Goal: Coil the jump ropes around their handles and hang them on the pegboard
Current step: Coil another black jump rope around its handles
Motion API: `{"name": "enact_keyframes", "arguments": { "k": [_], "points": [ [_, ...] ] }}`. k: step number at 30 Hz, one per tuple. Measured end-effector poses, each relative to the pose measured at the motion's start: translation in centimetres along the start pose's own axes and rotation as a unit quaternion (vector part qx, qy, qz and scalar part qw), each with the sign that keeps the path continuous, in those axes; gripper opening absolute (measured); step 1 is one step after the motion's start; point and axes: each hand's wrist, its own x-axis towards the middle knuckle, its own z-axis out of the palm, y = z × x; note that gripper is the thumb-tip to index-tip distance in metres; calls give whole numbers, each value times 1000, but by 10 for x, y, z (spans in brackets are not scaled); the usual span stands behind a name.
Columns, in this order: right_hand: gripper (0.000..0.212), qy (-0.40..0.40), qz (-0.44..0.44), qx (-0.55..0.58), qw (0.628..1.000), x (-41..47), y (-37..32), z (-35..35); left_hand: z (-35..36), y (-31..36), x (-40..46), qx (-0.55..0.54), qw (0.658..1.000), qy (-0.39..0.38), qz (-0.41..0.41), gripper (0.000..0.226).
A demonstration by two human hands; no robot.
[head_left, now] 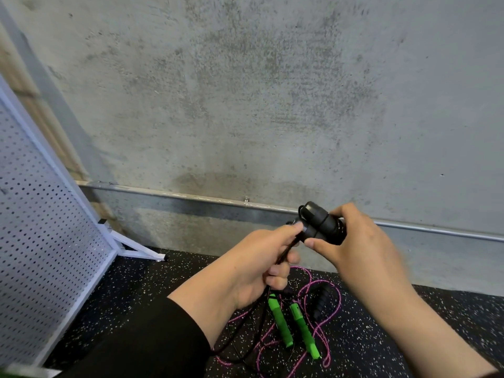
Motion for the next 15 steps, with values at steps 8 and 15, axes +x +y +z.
{"name": "enact_keyframes", "arguments": {
  "k": [8, 15],
  "points": [
    [56, -64, -117, 22, 991, -6, 1, 11, -17, -2, 7, -43, 995, 81, 31, 19],
    [60, -26, -137, 102, 985, -6, 9, 15, -19, 4, 3, -40, 995, 86, 37, 22]
  ]
}}
